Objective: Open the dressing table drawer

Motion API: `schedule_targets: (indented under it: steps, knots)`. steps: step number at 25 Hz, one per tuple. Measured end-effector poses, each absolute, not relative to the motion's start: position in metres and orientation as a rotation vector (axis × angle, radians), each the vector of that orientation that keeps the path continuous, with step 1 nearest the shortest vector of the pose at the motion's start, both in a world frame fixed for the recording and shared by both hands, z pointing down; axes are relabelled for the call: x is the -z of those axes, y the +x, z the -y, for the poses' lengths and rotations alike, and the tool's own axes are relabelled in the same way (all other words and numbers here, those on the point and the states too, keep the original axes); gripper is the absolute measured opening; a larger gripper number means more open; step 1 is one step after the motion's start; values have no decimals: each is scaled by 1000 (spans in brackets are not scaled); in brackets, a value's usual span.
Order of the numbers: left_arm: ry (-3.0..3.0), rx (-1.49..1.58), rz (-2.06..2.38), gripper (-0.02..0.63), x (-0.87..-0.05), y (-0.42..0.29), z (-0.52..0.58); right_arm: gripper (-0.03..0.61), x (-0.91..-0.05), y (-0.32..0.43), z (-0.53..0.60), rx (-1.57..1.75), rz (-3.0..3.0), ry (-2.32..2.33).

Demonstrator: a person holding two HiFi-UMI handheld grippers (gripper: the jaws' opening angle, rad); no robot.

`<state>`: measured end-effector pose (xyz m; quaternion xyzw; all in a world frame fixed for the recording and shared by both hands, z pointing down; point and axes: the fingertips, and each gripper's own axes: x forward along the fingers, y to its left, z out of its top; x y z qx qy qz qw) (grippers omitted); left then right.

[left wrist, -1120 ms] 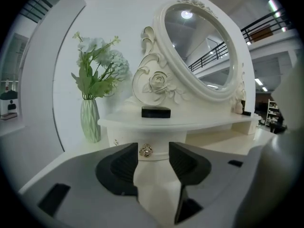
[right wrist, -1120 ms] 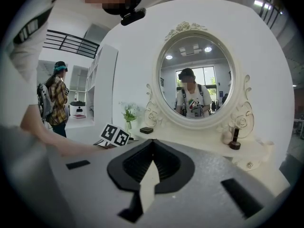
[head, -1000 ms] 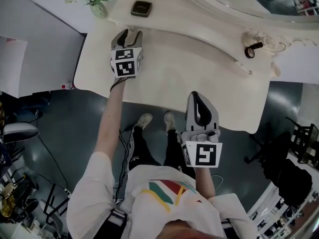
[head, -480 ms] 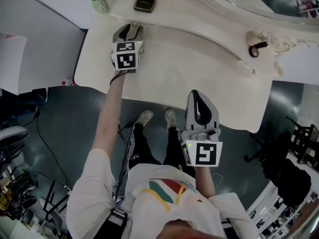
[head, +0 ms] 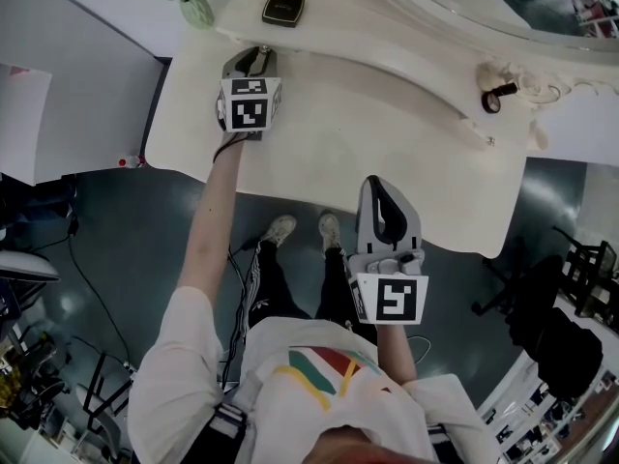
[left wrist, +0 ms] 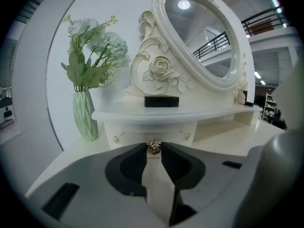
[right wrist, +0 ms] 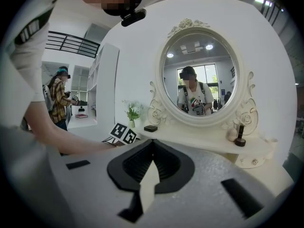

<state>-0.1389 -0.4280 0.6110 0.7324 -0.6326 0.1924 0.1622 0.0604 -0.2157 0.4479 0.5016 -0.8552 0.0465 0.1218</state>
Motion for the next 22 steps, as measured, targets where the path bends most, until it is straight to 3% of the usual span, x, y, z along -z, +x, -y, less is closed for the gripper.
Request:
schedule_targets:
  steps: [22]
  knots:
    - [2110, -559, 1765, 87, -610, -138, 420, 0, -430, 52, 212, -95, 2495, 1507]
